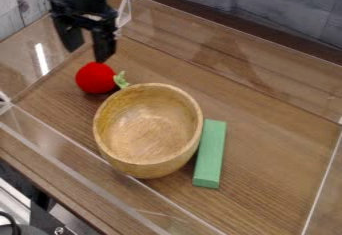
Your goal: Move the red fruit to the right
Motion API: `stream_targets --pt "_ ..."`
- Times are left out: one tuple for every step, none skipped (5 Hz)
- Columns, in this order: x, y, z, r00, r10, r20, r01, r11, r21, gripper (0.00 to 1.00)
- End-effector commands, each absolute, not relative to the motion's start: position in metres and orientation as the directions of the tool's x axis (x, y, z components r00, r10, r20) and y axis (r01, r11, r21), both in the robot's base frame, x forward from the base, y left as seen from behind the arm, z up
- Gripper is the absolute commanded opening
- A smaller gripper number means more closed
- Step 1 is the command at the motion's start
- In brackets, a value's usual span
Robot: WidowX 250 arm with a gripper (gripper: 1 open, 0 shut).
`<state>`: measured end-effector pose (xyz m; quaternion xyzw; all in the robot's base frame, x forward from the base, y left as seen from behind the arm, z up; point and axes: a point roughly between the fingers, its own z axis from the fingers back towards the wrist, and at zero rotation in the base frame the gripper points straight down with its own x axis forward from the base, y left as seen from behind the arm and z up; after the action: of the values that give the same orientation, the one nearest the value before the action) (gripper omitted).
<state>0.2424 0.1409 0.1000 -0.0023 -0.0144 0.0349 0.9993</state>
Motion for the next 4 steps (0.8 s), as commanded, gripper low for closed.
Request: stream_targets --pt "0.251 0.152 0.098 0.995 0.065 0.08 -0.066 0.998 0.022 1.0" --pt "0.254 0.155 0.087 0.994 0.068 0.081 -0.07 0.997 0.018 1.0" --pt "0.257 0.158 0.078 0.994 0.073 0.078 -0.075 0.997 0.015 1.0" --pt "0.26 0.162 0.071 0.993 0.082 0.082 -0.083 0.996 0.013 1.0"
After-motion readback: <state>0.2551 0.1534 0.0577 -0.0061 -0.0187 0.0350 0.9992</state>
